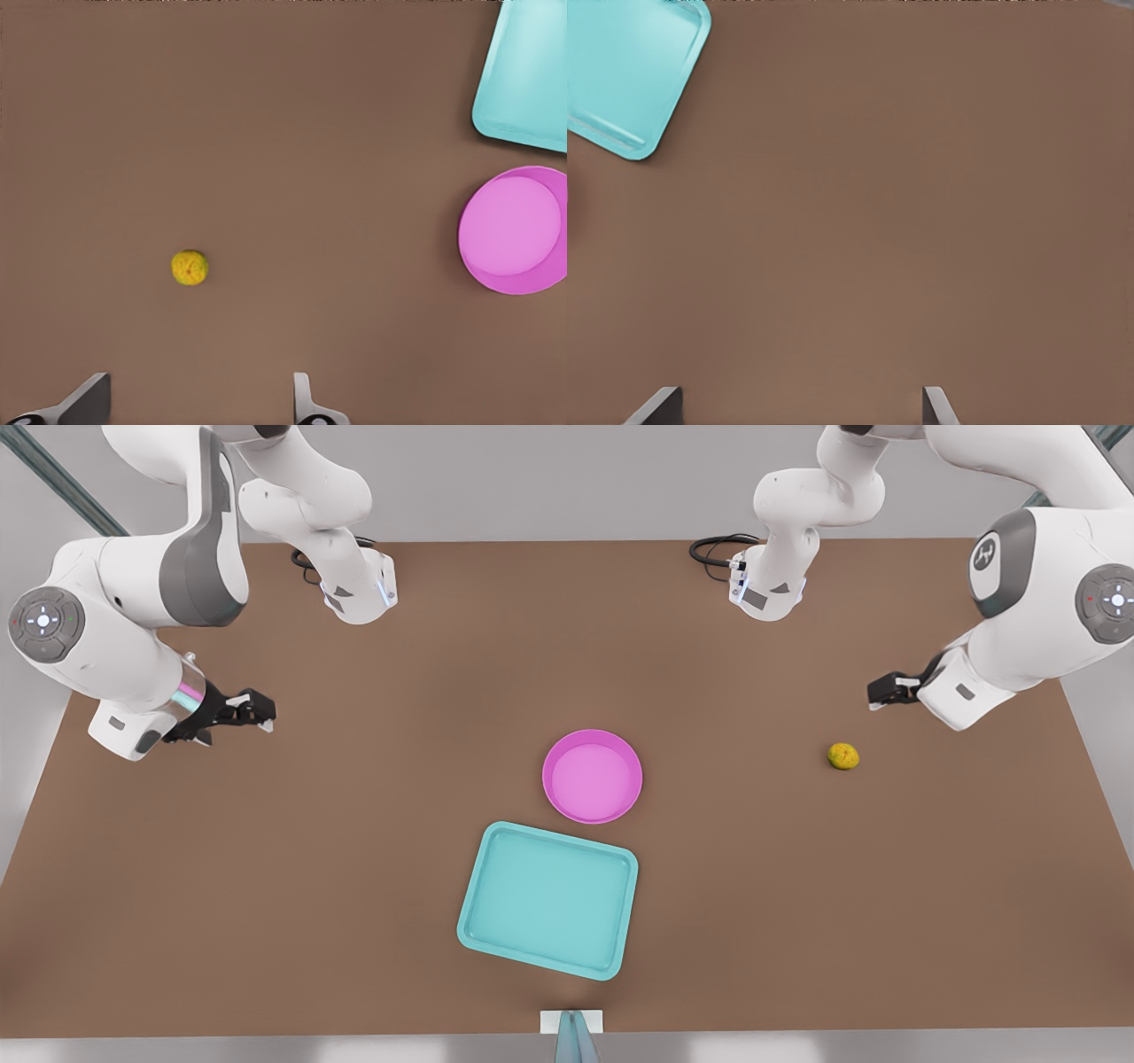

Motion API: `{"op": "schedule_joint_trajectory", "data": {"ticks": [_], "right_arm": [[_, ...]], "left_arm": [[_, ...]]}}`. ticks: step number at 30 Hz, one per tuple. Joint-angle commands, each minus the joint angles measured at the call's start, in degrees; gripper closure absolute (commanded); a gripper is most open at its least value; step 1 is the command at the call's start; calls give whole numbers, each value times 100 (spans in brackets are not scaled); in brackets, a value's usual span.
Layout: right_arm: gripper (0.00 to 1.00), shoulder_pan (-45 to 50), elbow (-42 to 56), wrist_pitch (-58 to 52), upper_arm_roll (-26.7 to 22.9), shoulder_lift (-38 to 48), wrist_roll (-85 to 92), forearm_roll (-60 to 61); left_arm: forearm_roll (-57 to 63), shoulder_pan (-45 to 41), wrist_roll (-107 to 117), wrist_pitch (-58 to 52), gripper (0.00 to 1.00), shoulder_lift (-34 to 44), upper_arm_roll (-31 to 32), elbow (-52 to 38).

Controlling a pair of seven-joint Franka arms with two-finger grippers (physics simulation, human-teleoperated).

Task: Place the orange on the plate with the left arm and the plate on the tray with the right arm

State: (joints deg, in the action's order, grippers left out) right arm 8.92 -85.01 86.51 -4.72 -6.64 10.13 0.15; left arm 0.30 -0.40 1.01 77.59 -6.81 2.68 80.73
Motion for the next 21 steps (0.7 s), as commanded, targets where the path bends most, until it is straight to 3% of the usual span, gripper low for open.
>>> {"op": "schedule_joint_trajectory", "data": {"ticks": [1,2,3,6,9,11,21], "right_arm": [[0,-4,2,182,-3,5,358,3],[0,-4,2,182,-3,5,349,3],[0,-4,2,182,-3,5,349,3],[0,-4,2,182,-3,-4,349,3],[0,-4,2,182,-3,-39,350,3],[0,-4,2,182,-3,-39,349,3],[0,-4,-6,173,-3,-74,349,3]], "left_arm": [[-3,23,22,151,0,13,-22,31],[5,22,110,195,0,13,-22,83],[14,23,93,562,0,-40,-257,906],[5,93,-4,2987,0,-462,-795,2622],[-56,312,-944,4868,0,-760,-1138,3686],[-56,330,-997,5546,0,-927,-1138,4064],[-65,172,-980,5627,0,-1323,-1138,4355]]}}
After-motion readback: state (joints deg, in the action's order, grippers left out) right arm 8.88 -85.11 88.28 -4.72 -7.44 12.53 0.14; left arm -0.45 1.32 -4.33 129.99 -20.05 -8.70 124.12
